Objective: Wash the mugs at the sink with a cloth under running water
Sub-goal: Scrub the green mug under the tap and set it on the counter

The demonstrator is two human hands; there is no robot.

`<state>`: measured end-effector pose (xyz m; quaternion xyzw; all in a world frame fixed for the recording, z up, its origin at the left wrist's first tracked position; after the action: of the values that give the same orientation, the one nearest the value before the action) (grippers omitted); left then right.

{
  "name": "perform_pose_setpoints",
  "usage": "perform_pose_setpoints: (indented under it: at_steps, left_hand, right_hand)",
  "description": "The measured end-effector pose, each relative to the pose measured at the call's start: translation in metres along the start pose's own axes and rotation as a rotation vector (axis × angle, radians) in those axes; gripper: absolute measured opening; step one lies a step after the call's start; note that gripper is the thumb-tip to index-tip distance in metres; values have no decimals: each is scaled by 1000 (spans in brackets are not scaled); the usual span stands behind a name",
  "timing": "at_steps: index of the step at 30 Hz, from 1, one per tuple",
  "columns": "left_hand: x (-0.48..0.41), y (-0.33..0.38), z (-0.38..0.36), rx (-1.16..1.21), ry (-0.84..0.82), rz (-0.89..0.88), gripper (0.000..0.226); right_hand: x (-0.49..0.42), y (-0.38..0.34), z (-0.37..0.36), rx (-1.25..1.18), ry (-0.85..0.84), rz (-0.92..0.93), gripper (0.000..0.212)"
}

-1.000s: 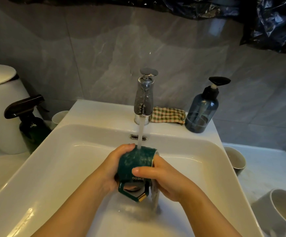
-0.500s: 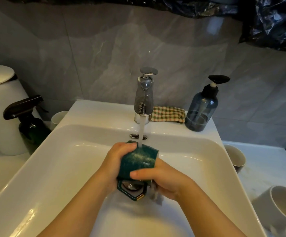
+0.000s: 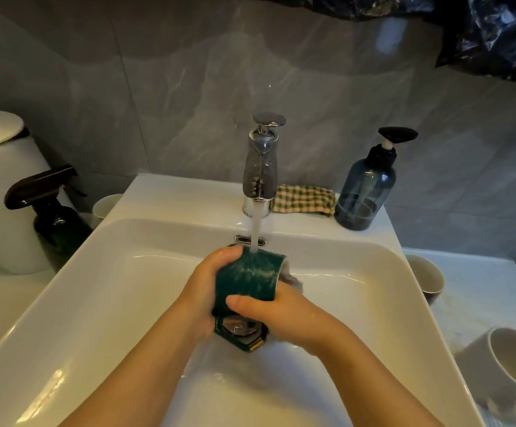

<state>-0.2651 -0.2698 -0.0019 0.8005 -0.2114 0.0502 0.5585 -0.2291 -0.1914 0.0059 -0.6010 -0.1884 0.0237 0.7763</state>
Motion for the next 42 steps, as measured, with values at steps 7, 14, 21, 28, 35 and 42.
perform_pose_setpoints:
  at_steps: [7, 14, 21, 28, 35, 42]
  left_hand:
    - [2, 16, -8, -294, -111, -313, 49]
    - [5, -5, -3, -8, -117, 139, 47]
    - [3, -9, 6, 175, 71, 164, 33]
    - [2, -11, 8, 190, 73, 202, 34]
    - [2, -5, 0, 229, 82, 57, 32]
    - [-3, -11, 8, 220, 58, 117, 33]
  right_hand:
    - [9, 4, 6, -725, -103, -73, 42]
    - [10, -13, 10, 128, 151, 141, 38]
    - [17, -30, 21, 402, 308, 245, 37]
    - [12, -23, 3, 1000, 147, 412, 53]
    - [16, -30, 11, 718, 438, 411, 45]
    - [8, -23, 4, 982, 276, 498, 41]
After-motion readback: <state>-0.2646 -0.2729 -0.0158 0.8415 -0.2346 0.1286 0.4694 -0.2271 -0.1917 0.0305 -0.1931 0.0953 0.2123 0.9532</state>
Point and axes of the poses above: each hand's wrist, its own x-axis away from the middle knuckle, its own z-axis out of the back of the hand, y = z × x, the point moved 8 cm from there along -x, towards the middle knuckle, and after that the axes turned 1 degree about x, right-handed, at the moved point
